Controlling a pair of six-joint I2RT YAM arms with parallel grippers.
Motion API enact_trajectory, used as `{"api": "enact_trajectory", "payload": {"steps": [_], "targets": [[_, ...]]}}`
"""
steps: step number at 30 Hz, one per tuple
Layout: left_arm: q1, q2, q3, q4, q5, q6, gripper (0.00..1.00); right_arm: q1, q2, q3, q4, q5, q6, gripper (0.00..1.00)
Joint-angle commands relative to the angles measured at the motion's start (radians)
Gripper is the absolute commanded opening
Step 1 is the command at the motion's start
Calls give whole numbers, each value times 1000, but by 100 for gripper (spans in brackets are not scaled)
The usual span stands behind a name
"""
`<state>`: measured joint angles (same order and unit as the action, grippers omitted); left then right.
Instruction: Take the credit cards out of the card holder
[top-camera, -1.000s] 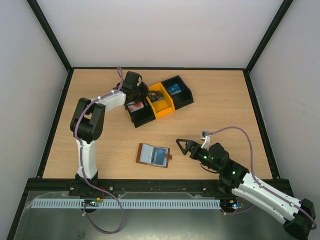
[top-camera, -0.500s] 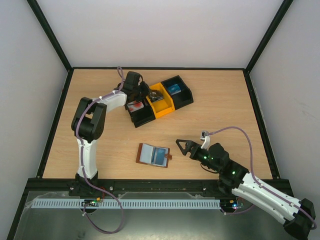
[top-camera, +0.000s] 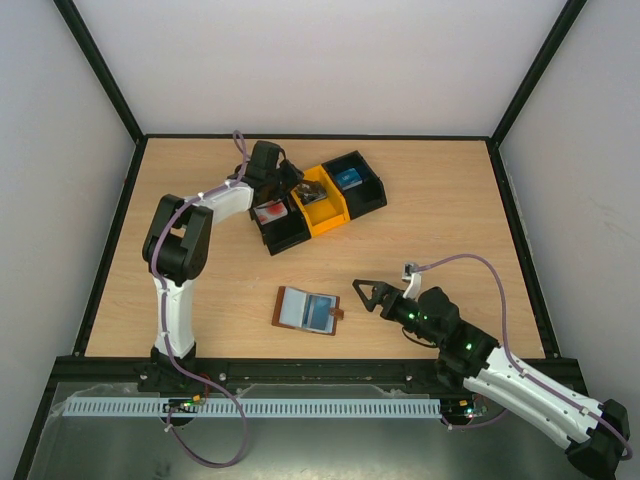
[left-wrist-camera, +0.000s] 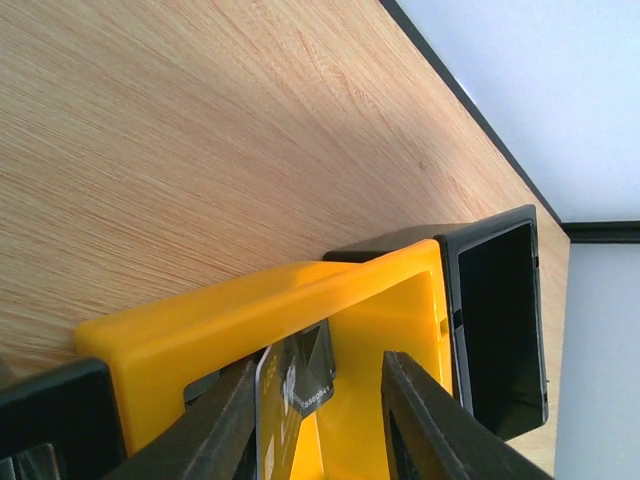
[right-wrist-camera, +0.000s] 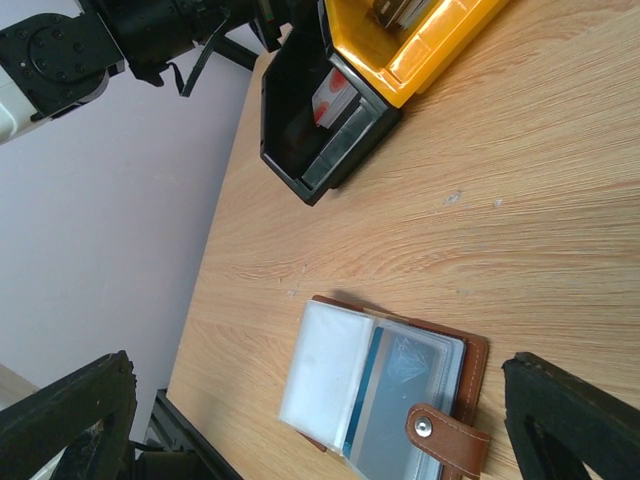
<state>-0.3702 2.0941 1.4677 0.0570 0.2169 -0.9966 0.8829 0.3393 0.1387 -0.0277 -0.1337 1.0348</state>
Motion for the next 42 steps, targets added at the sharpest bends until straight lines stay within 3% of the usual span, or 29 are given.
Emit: {"api": "enact_trajectory", "payload": {"steps": [1, 14, 42], "targets": [[3, -45, 26, -44, -30, 9, 37, 2, -7, -8, -37, 25, -15, 98], [20, -52, 38, -62, -49, 16, 44, 2, -8, -9, -45, 32, 0, 98], [24, -105, 64, -162, -88, 73, 47, 3, 33, -8, -23, 14, 42, 98]]}}
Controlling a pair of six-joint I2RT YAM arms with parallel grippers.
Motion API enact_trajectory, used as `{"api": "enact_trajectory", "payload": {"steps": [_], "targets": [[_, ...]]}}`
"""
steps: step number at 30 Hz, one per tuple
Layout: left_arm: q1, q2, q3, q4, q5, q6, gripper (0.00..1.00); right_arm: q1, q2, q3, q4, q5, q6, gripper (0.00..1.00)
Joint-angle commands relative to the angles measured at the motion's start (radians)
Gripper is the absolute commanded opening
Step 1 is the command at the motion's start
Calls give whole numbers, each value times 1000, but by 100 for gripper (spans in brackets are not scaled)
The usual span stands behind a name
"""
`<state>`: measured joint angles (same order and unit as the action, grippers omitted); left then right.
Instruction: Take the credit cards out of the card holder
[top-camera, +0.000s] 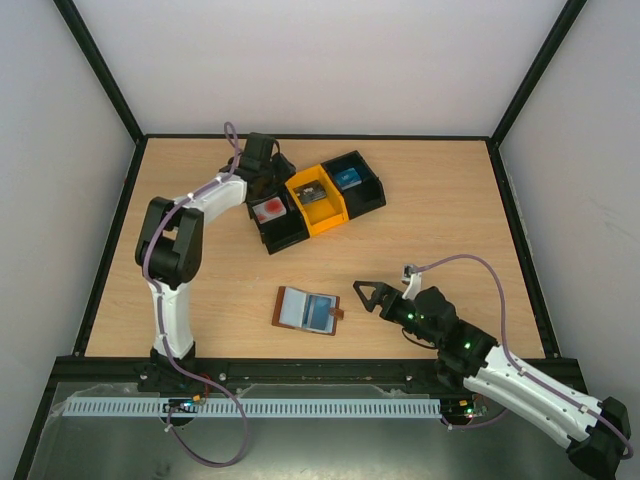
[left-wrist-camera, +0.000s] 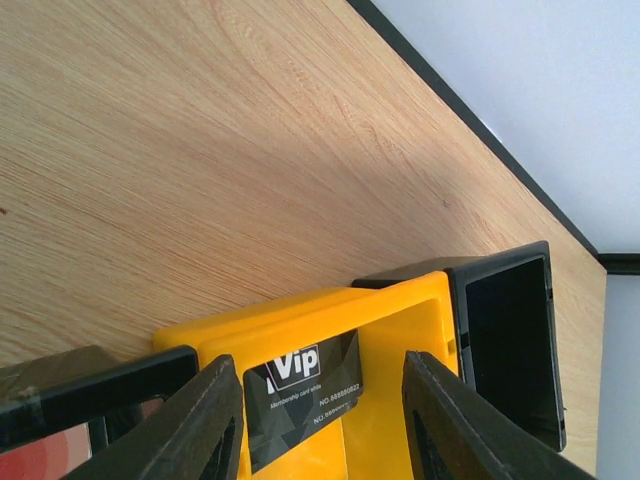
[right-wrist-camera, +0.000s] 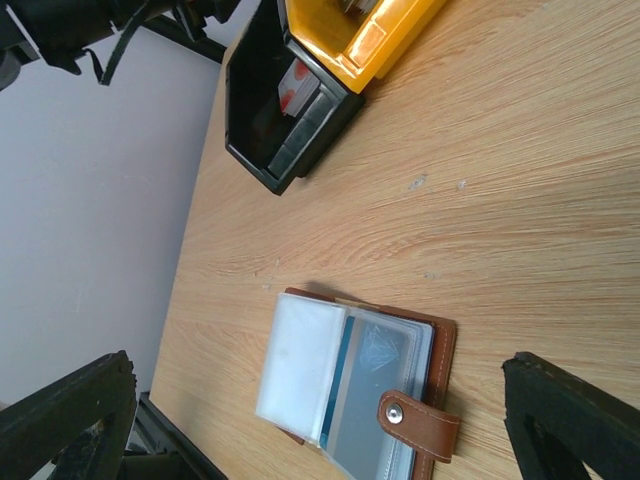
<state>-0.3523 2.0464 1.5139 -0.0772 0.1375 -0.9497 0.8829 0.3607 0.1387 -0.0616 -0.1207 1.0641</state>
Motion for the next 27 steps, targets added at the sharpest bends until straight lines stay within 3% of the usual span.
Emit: {"api": "enact_trajectory", "payload": {"steps": [1, 6, 12, 19, 27], "targets": [[6, -64, 14, -30, -9, 31, 47, 4, 18, -7, 9, 3, 12, 97], [5, -120, -34, -24, 18, 61, 50, 3, 41, 5, -29, 41, 24, 98], [2, -282, -193, -8, 116, 103, 54, 3, 35, 11, -126, 102, 42, 98], [-9, -480, -435, -9, 201, 187, 56, 3, 16, -14, -66, 51, 37, 99], [-146, -693, -696, -18, 230, 236, 51, 3, 197, -10, 48, 0, 43, 69]]}}
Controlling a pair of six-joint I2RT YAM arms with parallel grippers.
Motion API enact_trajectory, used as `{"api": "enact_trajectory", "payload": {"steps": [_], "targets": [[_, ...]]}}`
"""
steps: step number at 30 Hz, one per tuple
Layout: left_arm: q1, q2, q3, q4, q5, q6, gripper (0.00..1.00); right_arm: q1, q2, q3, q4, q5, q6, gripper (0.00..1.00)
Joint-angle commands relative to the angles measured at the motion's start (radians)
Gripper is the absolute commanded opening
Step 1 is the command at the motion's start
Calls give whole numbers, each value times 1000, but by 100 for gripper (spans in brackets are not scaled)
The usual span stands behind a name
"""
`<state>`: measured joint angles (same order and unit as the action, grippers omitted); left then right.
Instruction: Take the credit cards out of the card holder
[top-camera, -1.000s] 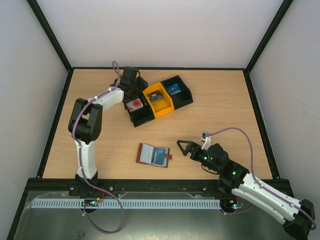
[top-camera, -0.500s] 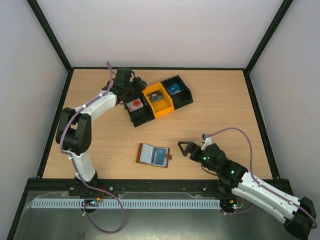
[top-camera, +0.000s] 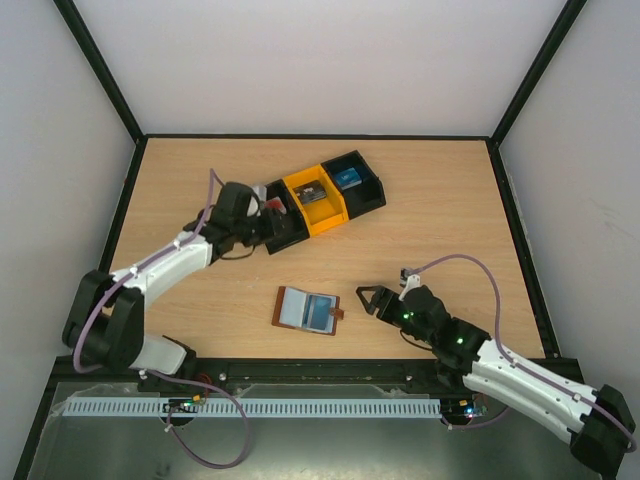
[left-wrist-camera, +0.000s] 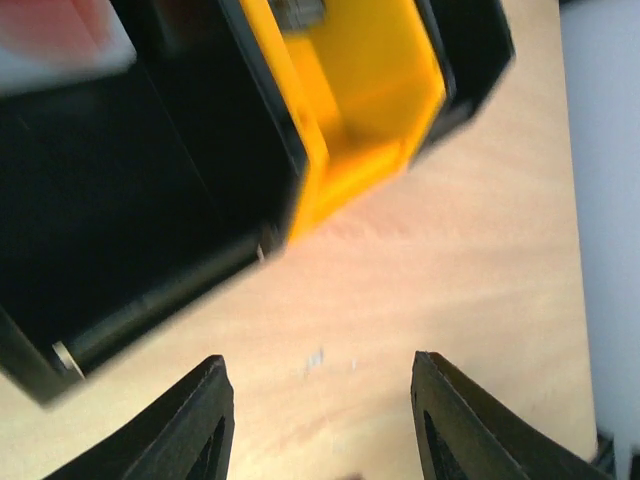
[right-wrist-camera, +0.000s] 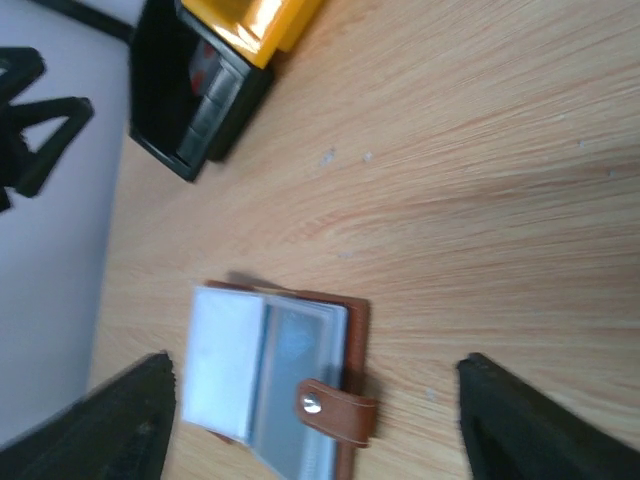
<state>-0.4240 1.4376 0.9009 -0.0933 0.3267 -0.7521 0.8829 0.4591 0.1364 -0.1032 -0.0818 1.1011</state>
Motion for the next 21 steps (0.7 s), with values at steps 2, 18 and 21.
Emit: {"api": "enact_trajectory", "payload": {"steps": [2, 18, 21], "targets": [[-125, -113, -142, 30, 52, 25, 49, 2, 175, -4, 143, -76, 2, 56], [-335, -112, -388, 260, 87, -108, 46, 37, 490, 56, 335, -138, 22, 37], [-339, -94, -420, 291, 90, -132, 45, 43, 529, 68, 353, -138, 17, 37]]}}
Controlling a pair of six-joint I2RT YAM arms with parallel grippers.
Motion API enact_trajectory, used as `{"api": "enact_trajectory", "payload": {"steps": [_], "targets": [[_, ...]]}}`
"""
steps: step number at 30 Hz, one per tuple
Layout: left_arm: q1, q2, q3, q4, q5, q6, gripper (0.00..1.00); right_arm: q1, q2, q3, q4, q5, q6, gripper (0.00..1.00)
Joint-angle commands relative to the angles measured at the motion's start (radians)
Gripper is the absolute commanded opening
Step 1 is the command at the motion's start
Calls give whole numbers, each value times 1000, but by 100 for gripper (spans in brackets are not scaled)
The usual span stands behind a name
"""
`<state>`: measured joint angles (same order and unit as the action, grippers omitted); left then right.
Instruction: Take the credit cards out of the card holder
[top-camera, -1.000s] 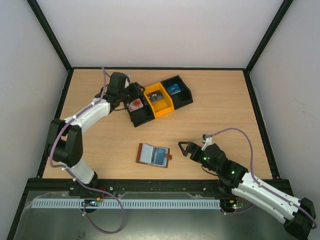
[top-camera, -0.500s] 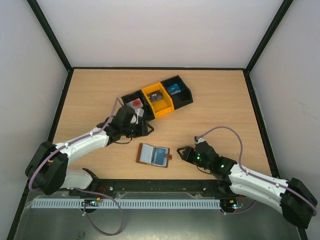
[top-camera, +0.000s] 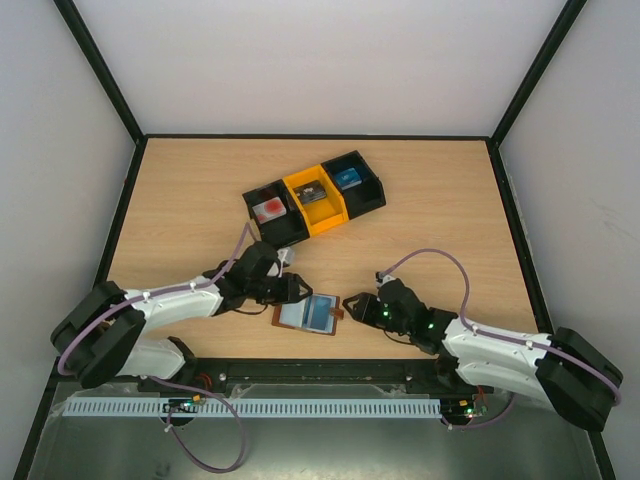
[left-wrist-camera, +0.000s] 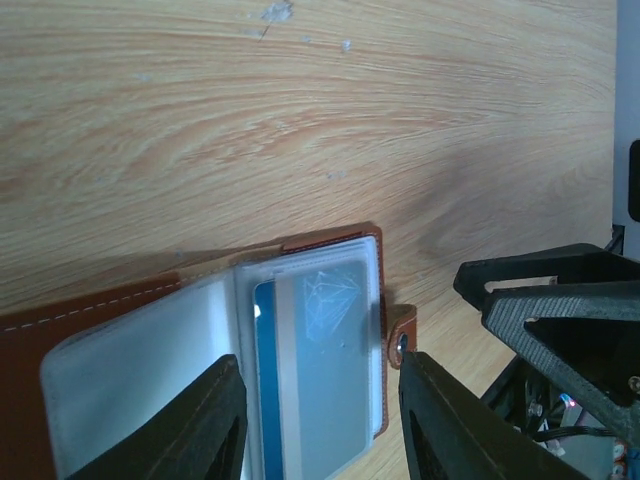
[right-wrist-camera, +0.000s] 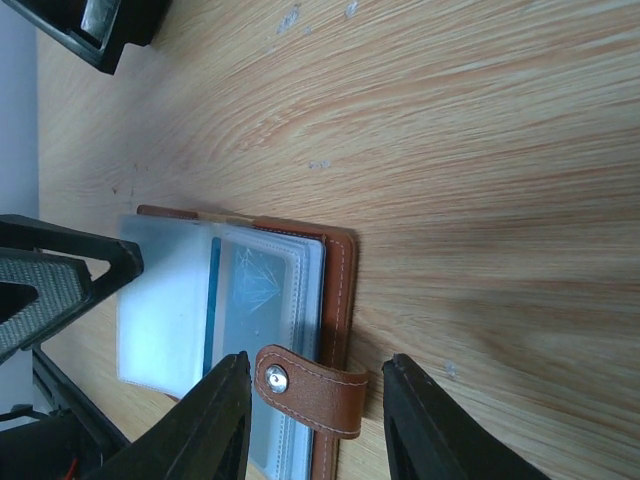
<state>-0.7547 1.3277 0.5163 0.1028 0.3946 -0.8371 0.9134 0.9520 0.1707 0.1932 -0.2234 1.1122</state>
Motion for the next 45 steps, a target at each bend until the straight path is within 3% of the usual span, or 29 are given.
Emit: {"api": "enact_trajectory", "payload": {"steps": [1, 22, 31, 38, 45], "targets": [[-10, 21, -44, 107, 25, -51, 45, 18, 49, 39, 62, 4, 4, 37], [-78, 84, -114, 160, 0, -102, 46, 48, 270, 60, 76, 48, -100, 28], [-78, 67, -154, 194, -16, -120, 45, 47, 365, 75, 136, 43, -122, 17], [-77, 57, -170, 217, -11, -144, 46, 47, 406, 77, 155, 47, -137, 3], [-76, 24, -202, 287, 0, -206, 44, 48, 416, 67, 150, 70, -135, 2]]}}
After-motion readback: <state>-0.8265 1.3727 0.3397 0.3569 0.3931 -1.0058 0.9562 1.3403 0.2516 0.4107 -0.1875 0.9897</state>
